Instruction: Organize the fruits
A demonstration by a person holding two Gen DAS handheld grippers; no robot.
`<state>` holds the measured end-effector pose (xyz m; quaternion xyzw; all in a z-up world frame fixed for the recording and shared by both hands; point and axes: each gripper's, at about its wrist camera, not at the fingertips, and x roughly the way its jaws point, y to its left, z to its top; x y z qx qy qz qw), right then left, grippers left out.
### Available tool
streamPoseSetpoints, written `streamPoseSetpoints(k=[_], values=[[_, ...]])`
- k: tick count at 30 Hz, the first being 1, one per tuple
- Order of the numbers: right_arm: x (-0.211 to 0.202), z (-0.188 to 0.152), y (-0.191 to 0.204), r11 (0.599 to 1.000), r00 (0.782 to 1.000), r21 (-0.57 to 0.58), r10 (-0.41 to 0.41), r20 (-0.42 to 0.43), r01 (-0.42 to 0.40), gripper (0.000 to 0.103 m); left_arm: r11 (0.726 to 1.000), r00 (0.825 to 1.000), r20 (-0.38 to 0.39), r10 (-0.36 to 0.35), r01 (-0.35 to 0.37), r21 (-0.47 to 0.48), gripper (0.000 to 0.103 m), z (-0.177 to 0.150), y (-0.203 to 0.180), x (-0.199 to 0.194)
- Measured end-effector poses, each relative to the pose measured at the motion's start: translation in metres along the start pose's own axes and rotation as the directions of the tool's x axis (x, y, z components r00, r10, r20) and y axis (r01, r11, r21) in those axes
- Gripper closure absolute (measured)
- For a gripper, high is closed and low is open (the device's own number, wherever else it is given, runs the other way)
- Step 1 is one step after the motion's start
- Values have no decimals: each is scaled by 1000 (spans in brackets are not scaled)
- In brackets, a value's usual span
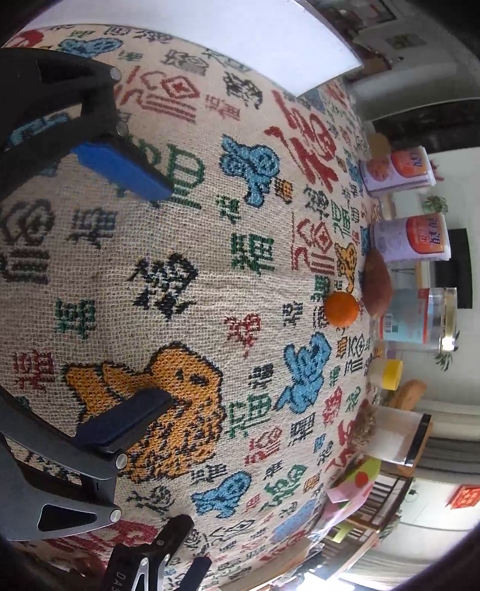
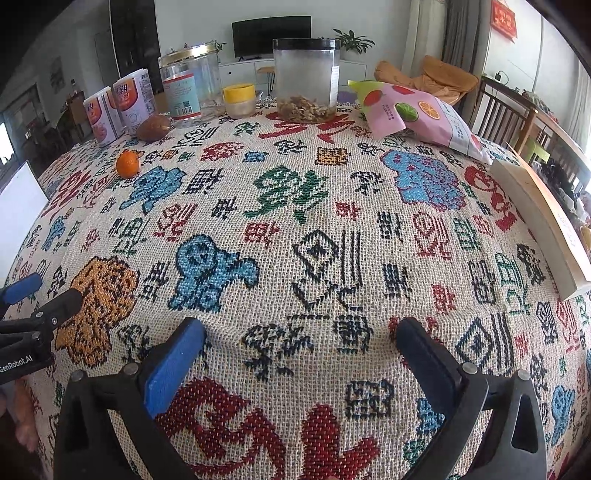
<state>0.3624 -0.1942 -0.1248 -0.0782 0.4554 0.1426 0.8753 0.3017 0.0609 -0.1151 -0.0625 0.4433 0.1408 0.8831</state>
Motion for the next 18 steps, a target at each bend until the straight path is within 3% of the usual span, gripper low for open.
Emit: streamPoseSetpoints(k=[18], values=[[0, 0, 0, 1000, 1000, -1, -2, 0, 2, 0, 1000, 1000, 2, 5, -5, 7, 1, 0, -1, 0]])
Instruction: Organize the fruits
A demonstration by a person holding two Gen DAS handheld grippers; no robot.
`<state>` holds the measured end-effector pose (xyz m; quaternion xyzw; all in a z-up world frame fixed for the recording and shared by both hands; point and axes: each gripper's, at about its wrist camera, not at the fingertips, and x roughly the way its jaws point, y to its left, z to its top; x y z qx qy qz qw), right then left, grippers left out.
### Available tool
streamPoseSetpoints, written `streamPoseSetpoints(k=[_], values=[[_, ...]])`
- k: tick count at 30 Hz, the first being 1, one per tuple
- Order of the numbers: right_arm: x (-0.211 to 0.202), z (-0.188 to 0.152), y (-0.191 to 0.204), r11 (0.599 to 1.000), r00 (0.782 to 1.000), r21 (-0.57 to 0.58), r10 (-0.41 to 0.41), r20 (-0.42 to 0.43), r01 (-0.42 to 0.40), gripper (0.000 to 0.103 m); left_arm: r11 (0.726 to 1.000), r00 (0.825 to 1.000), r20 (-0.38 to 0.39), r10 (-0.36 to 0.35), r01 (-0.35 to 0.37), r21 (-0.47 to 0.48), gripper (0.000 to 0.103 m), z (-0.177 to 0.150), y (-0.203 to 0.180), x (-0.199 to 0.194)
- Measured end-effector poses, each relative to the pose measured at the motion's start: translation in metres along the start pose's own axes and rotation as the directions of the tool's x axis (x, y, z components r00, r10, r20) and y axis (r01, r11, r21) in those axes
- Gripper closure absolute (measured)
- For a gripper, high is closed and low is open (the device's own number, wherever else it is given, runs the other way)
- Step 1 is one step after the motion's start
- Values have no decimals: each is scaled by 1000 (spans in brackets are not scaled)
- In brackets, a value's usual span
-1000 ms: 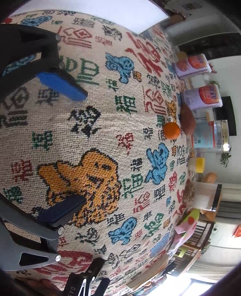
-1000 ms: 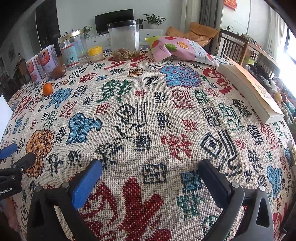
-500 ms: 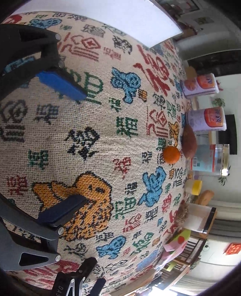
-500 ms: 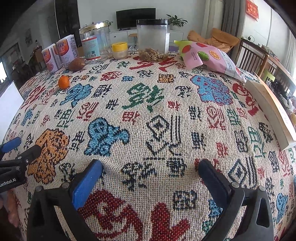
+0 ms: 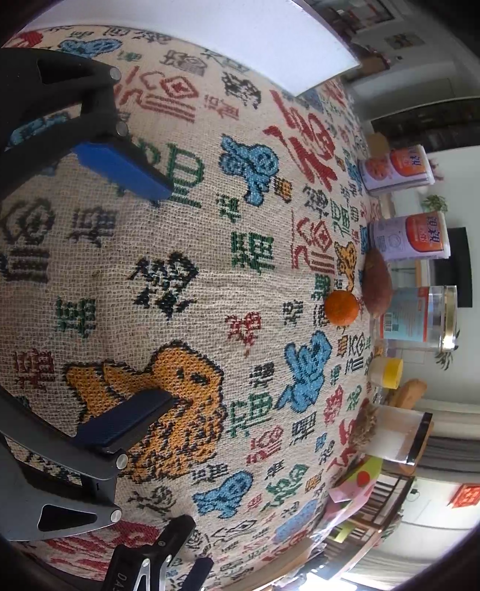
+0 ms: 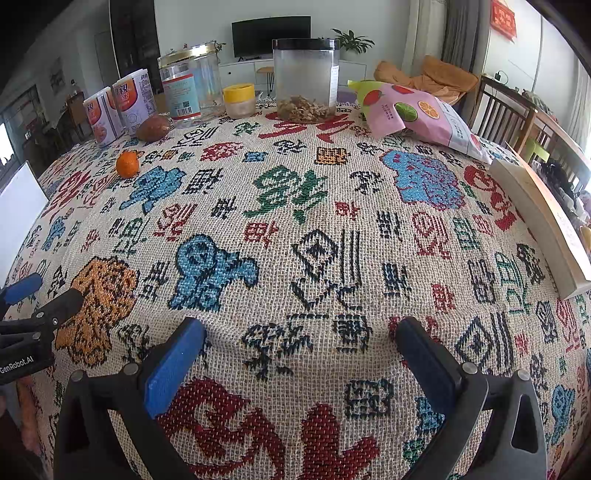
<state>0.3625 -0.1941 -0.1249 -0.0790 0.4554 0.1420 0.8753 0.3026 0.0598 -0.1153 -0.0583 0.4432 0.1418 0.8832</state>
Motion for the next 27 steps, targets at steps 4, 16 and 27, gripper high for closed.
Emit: streamPoseSetpoints(k=[4, 16, 27], values=[[0, 0, 0, 1000, 1000, 0, 0, 0, 0, 0, 1000, 1000, 0, 1, -1, 0, 1, 0, 0, 0], [0, 0, 0, 1000, 1000, 0, 0, 0, 0, 0, 1000, 1000, 0, 4, -4, -3, 1, 1, -1, 1], [0, 0, 0, 1000, 1000, 0, 0, 0, 0, 0, 1000, 1000, 0, 2, -2, -4, 1, 0, 0, 1]])
